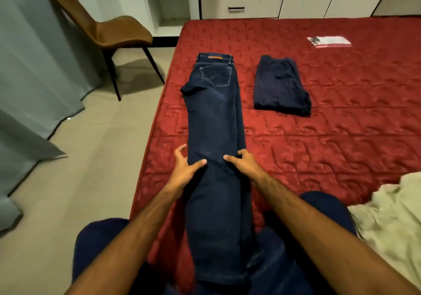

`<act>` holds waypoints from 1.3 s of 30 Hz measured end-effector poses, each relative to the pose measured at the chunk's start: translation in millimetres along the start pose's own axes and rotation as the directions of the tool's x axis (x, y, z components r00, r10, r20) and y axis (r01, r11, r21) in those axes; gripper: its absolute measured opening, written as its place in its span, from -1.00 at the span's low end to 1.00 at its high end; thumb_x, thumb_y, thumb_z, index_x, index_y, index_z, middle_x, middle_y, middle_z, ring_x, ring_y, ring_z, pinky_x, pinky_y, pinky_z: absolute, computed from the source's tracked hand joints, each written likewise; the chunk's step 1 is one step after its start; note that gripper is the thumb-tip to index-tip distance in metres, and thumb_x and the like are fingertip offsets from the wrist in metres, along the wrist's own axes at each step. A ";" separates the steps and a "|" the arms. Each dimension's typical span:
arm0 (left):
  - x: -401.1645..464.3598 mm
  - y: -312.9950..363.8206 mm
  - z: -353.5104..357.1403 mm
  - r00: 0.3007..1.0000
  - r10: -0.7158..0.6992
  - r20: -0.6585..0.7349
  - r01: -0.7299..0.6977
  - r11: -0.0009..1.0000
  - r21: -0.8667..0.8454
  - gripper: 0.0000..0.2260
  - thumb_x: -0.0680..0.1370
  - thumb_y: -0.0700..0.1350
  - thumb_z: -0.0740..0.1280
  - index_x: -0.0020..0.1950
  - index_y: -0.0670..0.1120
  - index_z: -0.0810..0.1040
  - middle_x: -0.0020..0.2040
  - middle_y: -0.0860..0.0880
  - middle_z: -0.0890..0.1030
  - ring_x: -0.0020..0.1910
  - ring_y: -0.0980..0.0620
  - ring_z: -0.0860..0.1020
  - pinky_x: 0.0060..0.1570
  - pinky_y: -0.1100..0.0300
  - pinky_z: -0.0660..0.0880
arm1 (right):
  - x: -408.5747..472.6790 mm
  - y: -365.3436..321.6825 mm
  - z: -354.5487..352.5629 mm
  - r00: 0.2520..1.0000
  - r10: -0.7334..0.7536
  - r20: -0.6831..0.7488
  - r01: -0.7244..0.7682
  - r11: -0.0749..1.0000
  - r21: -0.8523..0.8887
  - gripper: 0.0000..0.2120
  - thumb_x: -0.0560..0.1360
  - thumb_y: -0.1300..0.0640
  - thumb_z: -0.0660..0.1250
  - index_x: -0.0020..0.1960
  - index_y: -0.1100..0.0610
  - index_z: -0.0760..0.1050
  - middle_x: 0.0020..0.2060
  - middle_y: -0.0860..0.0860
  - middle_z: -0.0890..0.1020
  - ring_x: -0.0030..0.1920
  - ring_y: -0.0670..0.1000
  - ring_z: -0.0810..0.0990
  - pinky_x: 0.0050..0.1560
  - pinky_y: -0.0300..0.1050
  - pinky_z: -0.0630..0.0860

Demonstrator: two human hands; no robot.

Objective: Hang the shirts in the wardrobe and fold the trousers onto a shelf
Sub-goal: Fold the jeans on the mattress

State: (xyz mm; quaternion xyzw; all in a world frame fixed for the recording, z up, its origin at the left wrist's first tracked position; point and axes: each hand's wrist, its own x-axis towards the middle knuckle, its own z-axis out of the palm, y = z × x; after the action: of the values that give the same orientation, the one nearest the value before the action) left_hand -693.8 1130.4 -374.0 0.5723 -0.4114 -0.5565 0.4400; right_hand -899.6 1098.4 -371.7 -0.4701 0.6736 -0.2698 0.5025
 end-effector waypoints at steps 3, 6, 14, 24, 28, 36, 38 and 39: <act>-61.1 8.2 3.4 0.983 -0.183 0.000 0.179 0.959 -0.220 -0.52 0.55 -0.13 0.44 0.39 -0.09 0.32 0.21 -0.14 0.63 0.00 0.01 0.68 -0.16 0.19 0.61 | -61.0 -4.3 -5.0 0.969 0.076 0.237 -0.130 0.966 0.224 -0.58 0.46 0.01 0.50 0.21 0.23 0.56 0.05 0.06 0.70 0.02 0.03 0.69 0.01 -0.13 0.64; -102.1 19.0 2.1 0.978 -0.153 0.141 0.184 0.953 -0.240 -0.56 0.57 -0.04 0.41 0.41 0.03 0.37 0.29 -0.01 0.60 0.15 0.05 0.65 -0.02 0.19 0.61 | -105.9 -5.5 -13.8 0.899 0.074 0.432 -0.215 0.934 0.286 -0.56 0.47 0.04 0.49 0.27 0.22 0.58 0.09 0.09 0.70 0.10 0.06 0.68 0.20 -0.04 0.58; -177.9 55.3 -3.8 0.967 -0.015 0.255 0.036 0.996 -0.077 -0.51 0.60 -0.05 0.35 0.49 0.13 0.27 0.35 0.12 0.55 0.26 0.15 0.58 0.19 0.21 0.56 | -202.3 -8.6 -21.7 0.821 -0.005 0.571 -0.412 0.687 0.599 -0.66 0.56 0.18 0.31 0.28 0.31 0.55 0.18 0.23 0.64 0.08 0.15 0.68 0.16 0.06 0.61; -255.3 20.3 -15.7 0.968 -0.204 0.143 0.209 0.978 -0.018 -0.64 0.58 0.00 0.39 0.36 0.06 0.45 0.15 -0.01 0.69 -0.05 -0.04 0.70 -0.17 -0.07 0.65 | -274.0 33.4 -10.7 0.791 0.061 0.609 -0.392 0.815 0.427 -0.71 0.59 0.12 0.33 0.29 0.13 0.55 0.12 0.07 0.69 0.07 0.05 0.69 -0.04 0.09 0.66; -273.9 5.6 -11.8 0.975 -0.164 0.150 0.153 0.985 0.083 -0.61 0.60 -0.06 0.37 0.39 0.07 0.33 0.14 -0.10 0.64 -0.40 0.01 0.60 -0.62 0.20 0.39 | -290.7 46.1 -3.5 0.833 0.027 0.552 -0.335 0.819 0.466 -0.75 0.64 0.19 0.24 0.31 0.17 0.47 0.10 0.15 0.69 -0.04 0.16 0.71 -0.16 0.04 0.68; -272.9 -2.6 -19.1 0.995 -0.046 0.089 0.030 0.985 0.170 -0.44 0.61 -0.15 0.37 0.46 0.27 0.21 0.27 0.11 0.57 -0.41 -0.19 0.54 -0.44 0.09 0.55 | -302.9 66.8 -14.8 0.810 -0.463 0.359 0.518 0.853 -0.068 -0.31 0.48 -0.08 0.46 0.48 -0.23 0.16 0.24 -0.14 0.43 0.20 -0.23 0.53 0.27 -0.14 0.50; -267.9 6.2 -20.7 0.990 -0.085 0.112 0.077 0.994 0.074 -0.57 0.62 -0.20 0.33 0.40 0.22 0.42 0.25 -0.02 0.60 -0.38 -0.09 0.53 -0.41 0.11 0.56 | -298.1 67.7 -25.5 0.724 -0.465 0.510 0.626 0.753 -0.202 -0.06 0.31 -0.20 0.57 0.54 -0.20 0.13 0.23 -0.14 0.33 0.29 -0.23 0.37 0.37 -0.30 0.32; -265.6 11.6 -21.0 0.982 -0.139 0.128 0.139 0.990 0.008 -0.63 0.63 -0.22 0.30 0.36 0.16 0.51 0.15 -0.09 0.64 -0.46 -0.04 0.51 -0.49 0.13 0.54 | -292.0 68.4 -29.9 0.696 -0.465 0.547 0.667 0.700 -0.254 0.01 0.27 -0.20 0.59 0.56 -0.19 0.11 0.18 -0.13 0.31 0.24 -0.20 0.37 0.34 -0.28 0.33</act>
State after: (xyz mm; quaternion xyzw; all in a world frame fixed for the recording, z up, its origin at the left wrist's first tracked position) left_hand -683.9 1383.3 -290.0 0.5624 -0.3977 -0.6217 0.3728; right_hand -936.7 1387.4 -294.9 -0.8066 0.3988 -0.1435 0.4120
